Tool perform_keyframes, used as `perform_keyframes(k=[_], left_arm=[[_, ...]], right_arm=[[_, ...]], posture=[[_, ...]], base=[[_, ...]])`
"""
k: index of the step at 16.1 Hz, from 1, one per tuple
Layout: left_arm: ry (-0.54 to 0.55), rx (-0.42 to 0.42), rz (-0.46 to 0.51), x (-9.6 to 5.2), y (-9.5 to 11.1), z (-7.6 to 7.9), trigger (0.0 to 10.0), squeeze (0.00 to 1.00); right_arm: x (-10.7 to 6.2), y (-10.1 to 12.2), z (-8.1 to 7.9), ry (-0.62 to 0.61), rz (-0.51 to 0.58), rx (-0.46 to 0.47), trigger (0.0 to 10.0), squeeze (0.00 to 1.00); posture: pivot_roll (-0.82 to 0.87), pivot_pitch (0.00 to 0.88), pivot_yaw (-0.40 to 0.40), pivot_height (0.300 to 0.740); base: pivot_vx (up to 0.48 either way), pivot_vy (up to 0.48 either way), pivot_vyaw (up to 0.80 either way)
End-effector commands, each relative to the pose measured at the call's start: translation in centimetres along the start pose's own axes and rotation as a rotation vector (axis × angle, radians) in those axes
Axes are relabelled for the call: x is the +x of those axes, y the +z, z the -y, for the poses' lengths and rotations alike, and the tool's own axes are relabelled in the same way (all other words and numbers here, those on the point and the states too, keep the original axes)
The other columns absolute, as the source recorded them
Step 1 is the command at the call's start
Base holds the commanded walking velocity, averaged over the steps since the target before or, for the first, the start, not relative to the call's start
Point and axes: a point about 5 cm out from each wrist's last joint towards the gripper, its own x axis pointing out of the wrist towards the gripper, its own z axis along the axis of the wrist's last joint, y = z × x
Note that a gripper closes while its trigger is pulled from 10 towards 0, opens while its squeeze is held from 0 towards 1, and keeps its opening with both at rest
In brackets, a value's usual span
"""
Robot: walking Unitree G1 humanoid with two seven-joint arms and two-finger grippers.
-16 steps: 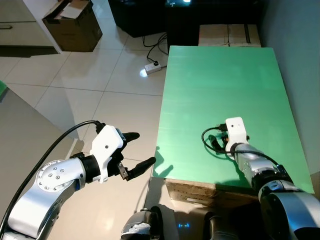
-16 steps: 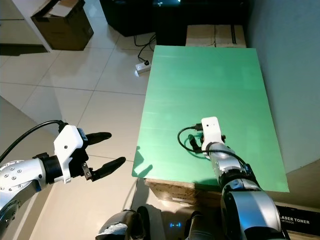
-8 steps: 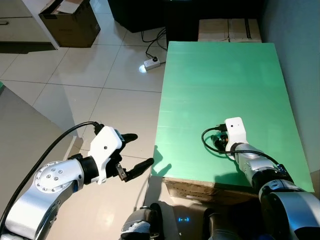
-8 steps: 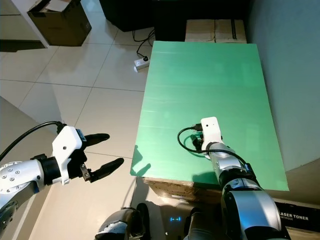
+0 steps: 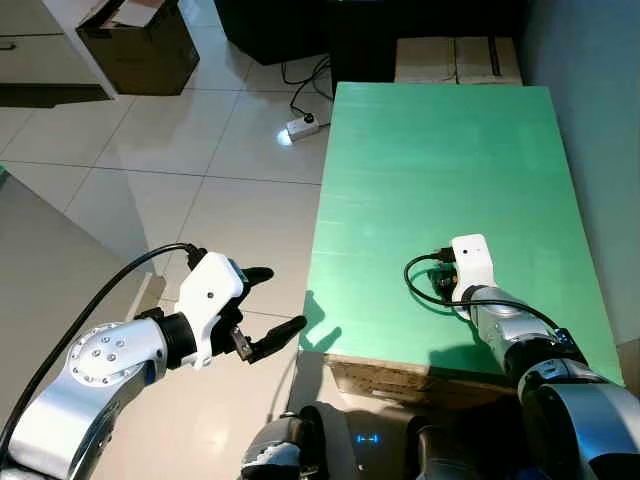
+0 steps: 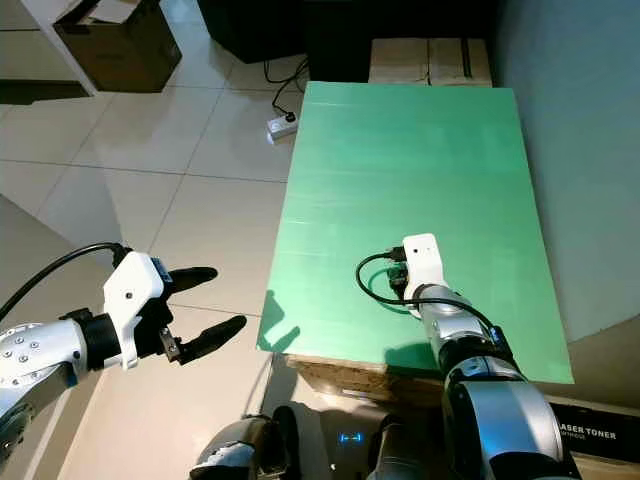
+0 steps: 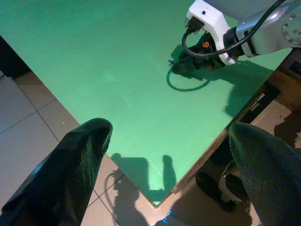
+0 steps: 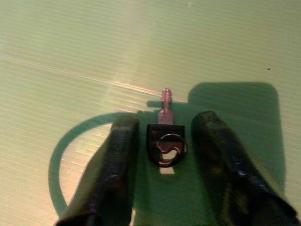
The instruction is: Hang keys on a hook
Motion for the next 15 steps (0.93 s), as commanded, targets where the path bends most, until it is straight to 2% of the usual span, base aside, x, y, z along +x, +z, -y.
perform_keyframes(k=[1,9,13,15], left_arm=[[0.001,0.012,-0.007,-0.5,0.2,0.1,10.0,0.0],[-0.001,0.009,-0.006,-0.2,0.0,0.1,10.0,0.0],[0.04,0.021,0.017,0.9,0.0,-0.6,10.0,0.0],[0.049,0.027,0.022,1.1,0.0,-0.8,10.0,0.0]], right_arm=[[-0.1,-2.3,-0.9,0.033,-0.083,0.013,0.0,0.0],[-0.2,-2.0,-0.7,0.032,-0.062,-0.012,0.0,0.0],[-0.1,0.1,-0.2,-0.004,0.075,0.029,0.0,0.0],[-0.1,0.2,-0.3,0.007,0.108,0.07,0.0,0.0]], posture=[[0.21,0.244,0.156,0.74],[0.18,0.21,0.161,0.74],[0.14,0.182,0.153,0.74],[0.12,0.162,0.143,0.74]], base=[[0.0,0.0,0.0],[0.0,0.0,0.0],[0.0,0.0,0.0],[0.0,0.0,0.0]])
